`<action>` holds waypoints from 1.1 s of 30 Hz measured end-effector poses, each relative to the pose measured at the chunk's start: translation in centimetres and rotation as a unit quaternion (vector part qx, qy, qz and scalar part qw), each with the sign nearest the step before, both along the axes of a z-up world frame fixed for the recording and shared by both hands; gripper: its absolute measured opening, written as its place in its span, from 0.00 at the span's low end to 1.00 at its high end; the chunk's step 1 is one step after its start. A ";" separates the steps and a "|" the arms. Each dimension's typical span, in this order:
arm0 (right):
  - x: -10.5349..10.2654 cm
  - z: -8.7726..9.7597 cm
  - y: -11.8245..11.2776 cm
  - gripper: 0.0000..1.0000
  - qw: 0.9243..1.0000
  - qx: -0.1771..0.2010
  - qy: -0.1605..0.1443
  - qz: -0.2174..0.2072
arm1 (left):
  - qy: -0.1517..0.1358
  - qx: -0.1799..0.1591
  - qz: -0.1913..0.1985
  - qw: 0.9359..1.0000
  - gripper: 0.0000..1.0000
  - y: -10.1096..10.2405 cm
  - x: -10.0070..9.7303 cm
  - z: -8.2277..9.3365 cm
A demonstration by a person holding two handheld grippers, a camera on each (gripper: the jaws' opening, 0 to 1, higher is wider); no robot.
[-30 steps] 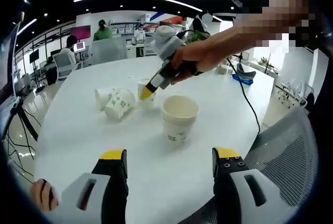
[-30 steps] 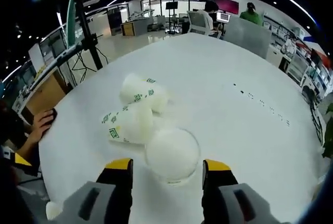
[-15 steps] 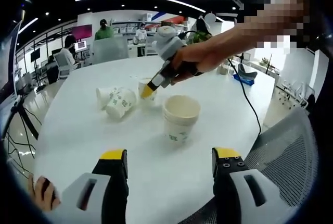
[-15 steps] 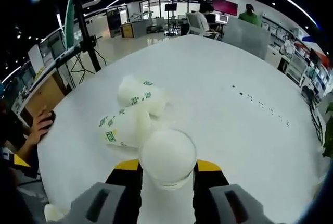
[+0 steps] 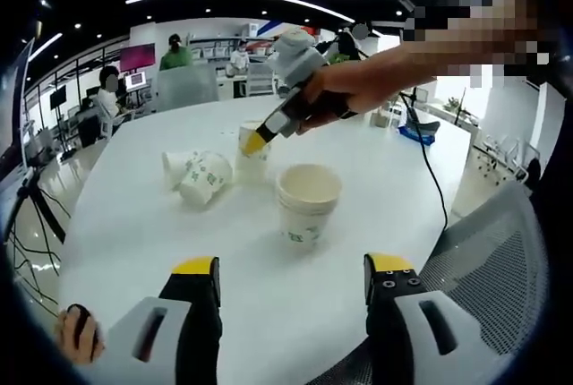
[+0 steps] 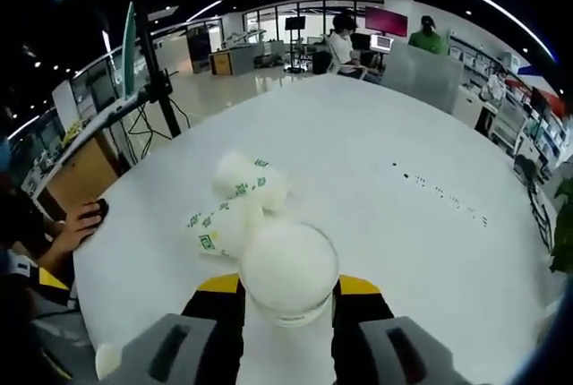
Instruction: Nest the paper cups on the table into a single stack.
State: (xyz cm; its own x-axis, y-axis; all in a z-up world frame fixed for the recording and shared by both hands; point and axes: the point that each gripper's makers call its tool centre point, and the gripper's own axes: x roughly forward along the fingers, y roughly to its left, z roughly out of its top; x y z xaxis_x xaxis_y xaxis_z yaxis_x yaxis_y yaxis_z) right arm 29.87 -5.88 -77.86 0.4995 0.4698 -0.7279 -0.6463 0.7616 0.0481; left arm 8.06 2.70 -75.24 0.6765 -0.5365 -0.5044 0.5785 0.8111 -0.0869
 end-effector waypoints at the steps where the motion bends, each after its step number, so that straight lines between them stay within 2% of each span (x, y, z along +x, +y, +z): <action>1: -0.4 0.5 -0.3 0.36 1.000 0.001 -0.003 0.000 | 0.000 0.000 -0.002 1.000 0.63 -0.1 0.0 0.0; 4: 0.1 0.5 -0.3 0.36 1.000 0.004 -0.010 0.000 | -0.001 0.002 -0.004 1.000 0.63 -0.1 -0.1 0.0; 10: -0.5 1.7 -0.7 0.36 1.000 0.010 -0.019 0.000 | -0.002 0.002 -0.009 1.000 0.62 -0.4 -0.2 0.0; 11: -0.8 2.3 -1.0 0.36 1.000 0.010 -0.023 0.000 | -0.003 0.001 -0.011 1.000 0.62 -0.5 -0.2 0.1; 15: -0.9 2.5 -1.8 0.36 0.999 0.015 -0.029 -0.003 | -0.003 0.003 -0.014 1.000 0.61 -0.6 -0.3 0.1; 19: -2.7 3.7 -2.4 0.36 0.999 0.021 -0.031 -0.006 | -0.002 -0.001 -0.012 1.000 0.61 -0.6 -0.3 0.2; 23: -2.9 4.5 -2.5 0.36 0.999 0.022 -0.042 0.000 | 0.002 -0.006 -0.010 1.000 0.60 -0.6 -0.3 0.2; 25: -3.7 5.7 -2.6 0.36 0.999 0.025 -0.047 0.003 | 0.003 -0.011 -0.010 1.000 0.60 -0.7 -0.4 0.5; 27: -3.8 5.9 -2.6 0.36 0.998 0.028 -0.050 0.006 | 0.004 -0.013 -0.009 1.000 0.60 -0.8 -0.5 0.6; 28: -4.6 6.6 -2.4 0.36 0.998 0.029 -0.052 0.009 | 0.004 -0.013 -0.009 1.000 0.60 -0.8 -0.5 0.6; 33: -5.5 6.6 -2.1 0.36 0.998 0.035 -0.055 0.019 | 0.004 -0.011 -0.021 1.000 0.60 -1.4 -0.8 0.8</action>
State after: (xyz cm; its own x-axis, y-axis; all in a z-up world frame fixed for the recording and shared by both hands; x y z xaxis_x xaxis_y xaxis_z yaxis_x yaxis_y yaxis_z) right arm 24.40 -7.95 -71.25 0.5555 0.5380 -0.6340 -0.6794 0.7333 0.0271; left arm 7.25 1.30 -74.43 0.6486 -0.5756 -0.4980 0.6119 0.7835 -0.1086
